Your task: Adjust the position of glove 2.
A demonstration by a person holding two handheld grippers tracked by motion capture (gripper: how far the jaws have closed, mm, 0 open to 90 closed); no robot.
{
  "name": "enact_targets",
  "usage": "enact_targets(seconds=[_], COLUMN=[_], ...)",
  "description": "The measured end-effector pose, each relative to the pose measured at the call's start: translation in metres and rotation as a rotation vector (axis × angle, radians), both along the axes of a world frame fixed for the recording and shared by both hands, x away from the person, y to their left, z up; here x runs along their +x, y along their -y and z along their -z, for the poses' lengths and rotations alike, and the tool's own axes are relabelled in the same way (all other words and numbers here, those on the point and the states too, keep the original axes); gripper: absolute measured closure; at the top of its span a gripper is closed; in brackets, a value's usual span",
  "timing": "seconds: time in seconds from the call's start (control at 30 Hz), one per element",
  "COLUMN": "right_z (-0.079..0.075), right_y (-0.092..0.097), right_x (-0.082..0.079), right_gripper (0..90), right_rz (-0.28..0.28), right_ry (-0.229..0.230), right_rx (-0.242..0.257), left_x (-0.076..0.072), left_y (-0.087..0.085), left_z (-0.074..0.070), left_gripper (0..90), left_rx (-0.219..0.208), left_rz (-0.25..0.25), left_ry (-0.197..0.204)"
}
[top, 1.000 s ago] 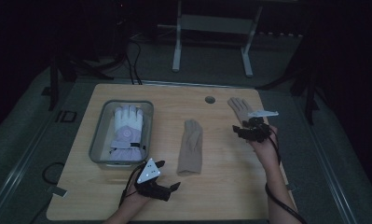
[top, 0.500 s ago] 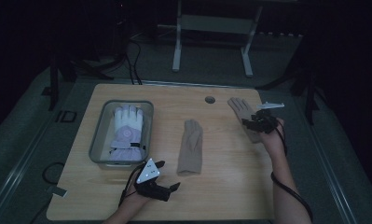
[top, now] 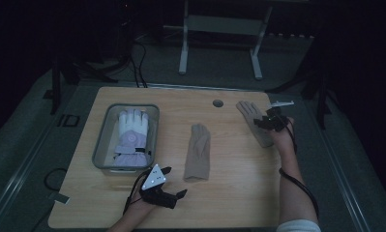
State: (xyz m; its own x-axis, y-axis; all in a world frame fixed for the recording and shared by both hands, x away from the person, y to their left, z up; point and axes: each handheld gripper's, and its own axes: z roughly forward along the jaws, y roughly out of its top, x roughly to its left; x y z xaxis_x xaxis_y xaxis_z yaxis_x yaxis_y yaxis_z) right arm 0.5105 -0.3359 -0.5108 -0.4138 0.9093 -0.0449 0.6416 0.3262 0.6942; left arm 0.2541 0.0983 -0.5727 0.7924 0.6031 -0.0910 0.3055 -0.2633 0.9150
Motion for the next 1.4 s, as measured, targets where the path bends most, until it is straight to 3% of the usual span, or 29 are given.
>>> enact_targets(seconds=[0.1, 0.23, 0.3, 0.37, 0.4, 0.53, 0.6, 0.77, 0.87, 1.07, 1.2, 1.4], right_z=[0.007, 0.018, 0.025, 0.03, 0.03, 0.029, 0.029, 0.029, 0.024, 0.013, 0.003, -0.013], right_y=[-0.002, -0.002, -0.001, 0.002, 0.002, 0.001, 0.0, -0.009, -0.011, -0.015, -0.022, -0.027], right_x=[0.007, 0.015, 0.018, 0.018, 0.018, 0.015, 0.014, 0.008, 0.003, -0.009, -0.025, -0.052], right_gripper=[42.2, 41.4, 41.6, 43.5, 45.1, 67.2, 73.7, 78.9, 79.7, 80.4, 80.5, 80.5], right_rz=[0.007, 0.019, 0.024, 0.044, 0.047, 0.064, 0.089, 0.133, 0.152, 0.176, 0.187, 0.2], right_ry=[-0.01, -0.033, -0.069, -0.087, -0.082, -0.076, -0.08, -0.057, -0.061, -0.059, -0.011, 0.03], right_rx=[-0.047, -0.099, -0.085, -0.029, -0.025, -0.027, -0.022, -0.034, 0.026, 0.054, 0.054, 0.098], left_x=[0.0, 0.0, 0.001, 0.001, 0.001, 0.0, 0.0, -0.001, 0.0, 0.0, 0.0, -0.001], left_y=[0.0, 0.0, 0.0, 0.0, 0.0, -0.001, 0.0, 0.0, 0.0, 0.001, 0.001, 0.001], left_z=[0.0, 0.001, 0.001, 0.001, 0.001, 0.001, 0.001, 0.001, 0.001, 0.001, 0.001, 0.001], left_gripper=[2.7, 2.7, 2.7, 2.7, 2.7, 2.7, 2.7, 2.7, 2.7, 2.7, 2.7, 2.7], left_rx=[-0.002, -0.001, -0.005, -0.004, -0.003, -0.004, -0.006, -0.007, -0.011, -0.002, 0.001, 0.006], left_rz=[-0.003, -0.003, -0.005, -0.006, -0.007, -0.008, -0.009, -0.005, -0.004, -0.007, -0.009, -0.01], left_ry=[-0.003, -0.009, -0.01, -0.009, -0.01, -0.014, -0.016, -0.018, -0.019, -0.016, -0.011, -0.007])
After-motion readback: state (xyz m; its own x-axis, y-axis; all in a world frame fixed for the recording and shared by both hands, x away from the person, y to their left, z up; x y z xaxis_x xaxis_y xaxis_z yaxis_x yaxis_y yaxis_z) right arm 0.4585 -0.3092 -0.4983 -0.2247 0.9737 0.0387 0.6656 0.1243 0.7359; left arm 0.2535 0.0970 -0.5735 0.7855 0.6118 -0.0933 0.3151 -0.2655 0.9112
